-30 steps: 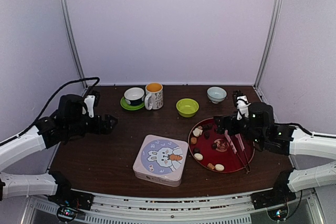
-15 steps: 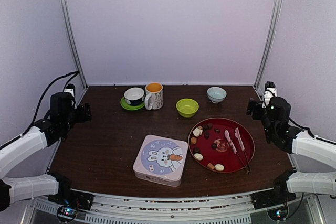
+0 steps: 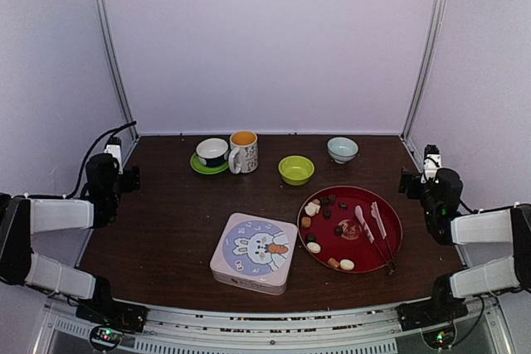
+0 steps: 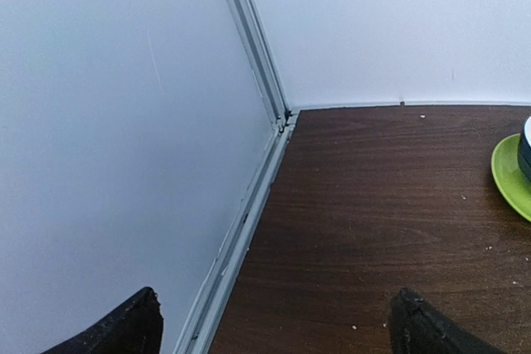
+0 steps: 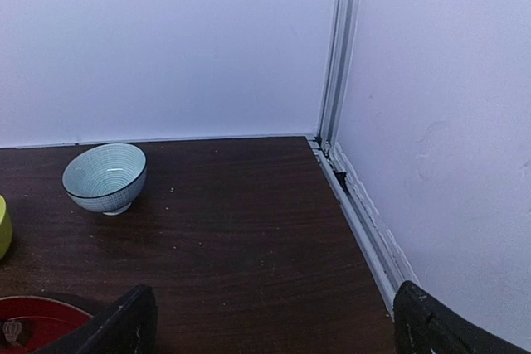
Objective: Pack the chocolate
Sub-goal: Reset both arms
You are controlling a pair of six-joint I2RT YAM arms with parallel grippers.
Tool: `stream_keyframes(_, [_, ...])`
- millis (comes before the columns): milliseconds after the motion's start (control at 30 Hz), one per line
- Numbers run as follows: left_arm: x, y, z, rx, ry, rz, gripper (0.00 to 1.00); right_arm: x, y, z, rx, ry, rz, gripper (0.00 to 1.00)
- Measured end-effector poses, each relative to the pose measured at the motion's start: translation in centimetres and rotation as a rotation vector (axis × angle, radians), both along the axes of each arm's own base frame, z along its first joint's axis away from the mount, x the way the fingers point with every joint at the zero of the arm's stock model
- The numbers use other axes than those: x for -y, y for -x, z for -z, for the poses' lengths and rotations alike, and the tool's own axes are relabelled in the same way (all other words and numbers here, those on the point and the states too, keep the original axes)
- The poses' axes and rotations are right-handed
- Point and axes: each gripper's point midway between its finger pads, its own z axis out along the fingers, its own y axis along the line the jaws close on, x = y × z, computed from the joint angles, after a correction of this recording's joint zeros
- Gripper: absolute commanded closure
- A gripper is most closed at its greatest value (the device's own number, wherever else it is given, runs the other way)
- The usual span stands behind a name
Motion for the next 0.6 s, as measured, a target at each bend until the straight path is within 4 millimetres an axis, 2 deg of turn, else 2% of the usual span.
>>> stream_keyframes(100, [0.1,-0.7,0.6,-0.002,-0.013,0.023,0.02,-0.7,-1.2,0.1,0.036,-0.022,-0.048,0.0])
stream_keyframes(233, [0.4,-1.1,0.7,0.016,-0.028,0.054,0.02,-0.6,-1.1,1.4,0.029,-0.035,-0.052,0.0])
stream_keyframes(433, [0.0,-1.7,1.6,0.022,-0.013,0.083,0.02,-0.9,-1.3,0.2,0.08,-0.035,-0.069,0.0])
stream_keyframes(600, [-0.4,-1.9,1.6,0.027,0.005,0.1,0.02,-1.1,-1.3,-0.3,0.099,-0.034,-0.079,0.0])
